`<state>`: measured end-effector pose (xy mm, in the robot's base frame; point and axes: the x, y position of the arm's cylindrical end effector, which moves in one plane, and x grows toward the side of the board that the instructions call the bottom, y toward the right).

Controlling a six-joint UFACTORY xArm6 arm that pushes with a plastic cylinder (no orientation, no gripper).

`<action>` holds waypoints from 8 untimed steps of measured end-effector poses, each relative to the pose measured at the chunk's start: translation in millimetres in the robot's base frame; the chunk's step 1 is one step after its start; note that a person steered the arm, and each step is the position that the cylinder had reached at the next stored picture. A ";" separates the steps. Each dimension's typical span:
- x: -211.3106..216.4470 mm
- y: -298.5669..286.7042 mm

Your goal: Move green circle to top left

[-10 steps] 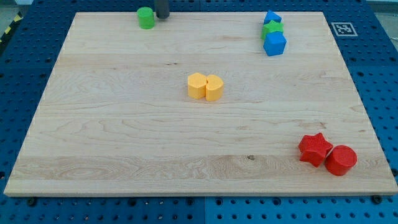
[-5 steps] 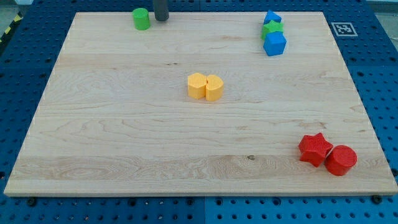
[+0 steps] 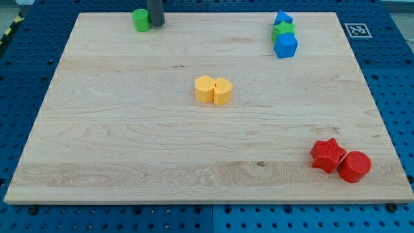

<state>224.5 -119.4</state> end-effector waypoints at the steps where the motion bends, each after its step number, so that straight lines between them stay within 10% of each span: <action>1: 0.4 -9.2; 8: 15.5 -51.0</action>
